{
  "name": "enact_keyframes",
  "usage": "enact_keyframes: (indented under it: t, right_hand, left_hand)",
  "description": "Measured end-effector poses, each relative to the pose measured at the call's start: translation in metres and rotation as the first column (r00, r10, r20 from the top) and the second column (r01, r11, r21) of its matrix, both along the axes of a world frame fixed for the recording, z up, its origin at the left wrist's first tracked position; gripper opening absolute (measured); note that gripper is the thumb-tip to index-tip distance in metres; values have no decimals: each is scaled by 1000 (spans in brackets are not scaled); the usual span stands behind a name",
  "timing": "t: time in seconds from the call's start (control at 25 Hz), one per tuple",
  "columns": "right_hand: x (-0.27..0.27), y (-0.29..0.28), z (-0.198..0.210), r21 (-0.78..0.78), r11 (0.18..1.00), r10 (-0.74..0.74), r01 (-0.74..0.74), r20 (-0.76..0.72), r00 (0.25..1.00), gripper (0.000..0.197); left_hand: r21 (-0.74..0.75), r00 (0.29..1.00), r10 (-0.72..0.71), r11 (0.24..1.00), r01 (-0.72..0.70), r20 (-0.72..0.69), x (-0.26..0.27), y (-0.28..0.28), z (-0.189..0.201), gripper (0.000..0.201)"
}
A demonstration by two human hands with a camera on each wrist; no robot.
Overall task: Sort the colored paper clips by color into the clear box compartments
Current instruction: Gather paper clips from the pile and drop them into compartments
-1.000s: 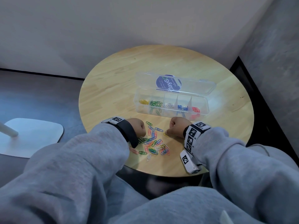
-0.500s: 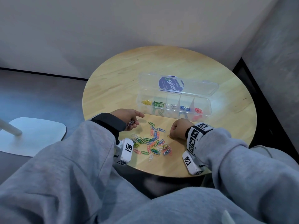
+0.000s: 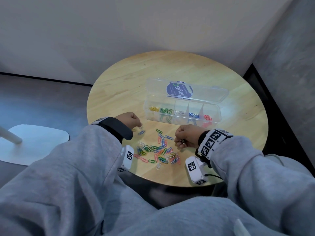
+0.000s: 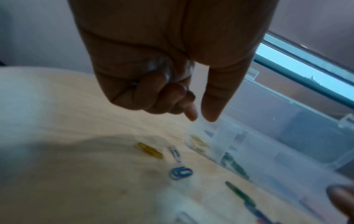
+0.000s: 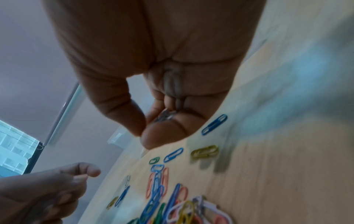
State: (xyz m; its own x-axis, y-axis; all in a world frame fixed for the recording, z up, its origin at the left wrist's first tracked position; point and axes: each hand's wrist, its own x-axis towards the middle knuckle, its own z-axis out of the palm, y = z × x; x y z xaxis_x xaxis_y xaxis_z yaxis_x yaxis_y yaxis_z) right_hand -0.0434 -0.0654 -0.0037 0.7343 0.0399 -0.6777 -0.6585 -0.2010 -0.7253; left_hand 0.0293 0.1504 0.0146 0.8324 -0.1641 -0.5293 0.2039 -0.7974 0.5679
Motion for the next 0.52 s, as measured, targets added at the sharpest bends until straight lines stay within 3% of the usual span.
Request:
enact_keyframes:
  t: [0.04,0.08,0.24,0.4,0.52]
  right_hand:
    - [1,2,1,-1,1000,2,-2,9,1000,27]
    - [1,4,2,-10,1000,16,-16,10,1000,27]
    - [6,18,8,-47,997,64,-64,-8,998,34]
    - [12,31,7,-20,990,137,-136,11,991,26]
    - [19,38,5,-245,917,339,-316,55,939,40]
  left_hand:
    - [70,997,-15,998,10,70,0,3,1,10]
    - [134,993,-34,991,18,117,1,5,1,11]
    - [355,963,-257,911,212,83,6,4,-4,34]
    - [420,919,-393,841,342,38,15,-4,-13,39]
    - [392,924,-382,852,346,15,17,-9,-17,29]
